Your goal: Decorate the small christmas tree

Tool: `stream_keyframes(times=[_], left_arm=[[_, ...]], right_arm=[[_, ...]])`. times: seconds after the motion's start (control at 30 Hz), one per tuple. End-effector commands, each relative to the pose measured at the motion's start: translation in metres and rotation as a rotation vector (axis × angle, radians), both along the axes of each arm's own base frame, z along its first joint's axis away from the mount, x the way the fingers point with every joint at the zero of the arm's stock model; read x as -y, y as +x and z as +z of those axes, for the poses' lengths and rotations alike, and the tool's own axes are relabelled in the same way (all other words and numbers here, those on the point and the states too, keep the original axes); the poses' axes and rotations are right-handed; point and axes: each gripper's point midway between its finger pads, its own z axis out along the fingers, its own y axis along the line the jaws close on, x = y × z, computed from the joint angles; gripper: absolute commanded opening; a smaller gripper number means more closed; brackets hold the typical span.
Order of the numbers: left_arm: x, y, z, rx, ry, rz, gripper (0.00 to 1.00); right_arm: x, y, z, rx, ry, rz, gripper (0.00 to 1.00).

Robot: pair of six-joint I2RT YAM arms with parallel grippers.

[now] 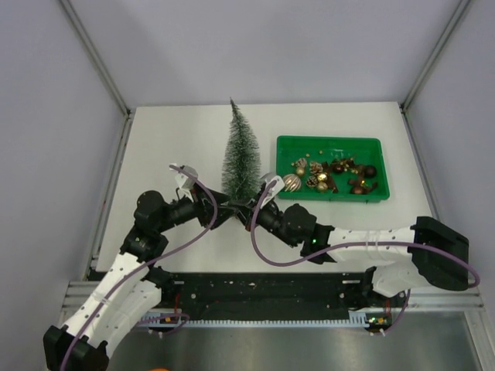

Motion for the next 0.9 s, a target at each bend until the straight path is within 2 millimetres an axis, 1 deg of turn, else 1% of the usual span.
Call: stream_keyframes(times=[0.0,0.17,0.33,0.43,0.57,0.6,0.67,0.7,0.87], left_arm=[[0.001,0.006,0.019,0.055,-0.035,0.014,0.67],[0.001,0.006,0.028,0.044,-0.058,0.022,0.69],[0.001,0.012,0.031,0.020,-0.074,0.045,0.68],[0.004,0.010,0.033,0.019,-0.079,0.021,0.60],[0.006,0.008,0.032,0.008,-0.077,-0.004,0.51],[0.006,0.008,0.030,-0.003,-0.072,-0.007,0.49],[0.005,0.007,0.027,-0.014,-0.070,-0.002,0.47],[0.006,0.008,0.026,-0.020,-0.070,0.001,0.47],[0.006,0.006,0.023,-0.033,-0.067,-0.011,0.48]], right_arm=[[-0.012,-0.015,0.011,-0.003,0.073,0.080,0.00],[-0.007,-0.017,-0.003,-0.023,0.051,0.085,0.00],[-0.005,-0.019,-0.009,-0.032,0.048,0.088,0.00],[-0.009,-0.020,-0.003,-0.021,0.053,0.100,0.00],[-0.015,-0.019,0.002,-0.009,0.052,0.107,0.00],[-0.015,-0.018,0.003,-0.005,0.054,0.107,0.00],[-0.017,-0.019,0.005,-0.003,0.061,0.113,0.00],[-0.019,-0.019,0.003,-0.005,0.056,0.119,0.00],[-0.023,-0.019,0.004,-0.008,0.066,0.124,0.00]])
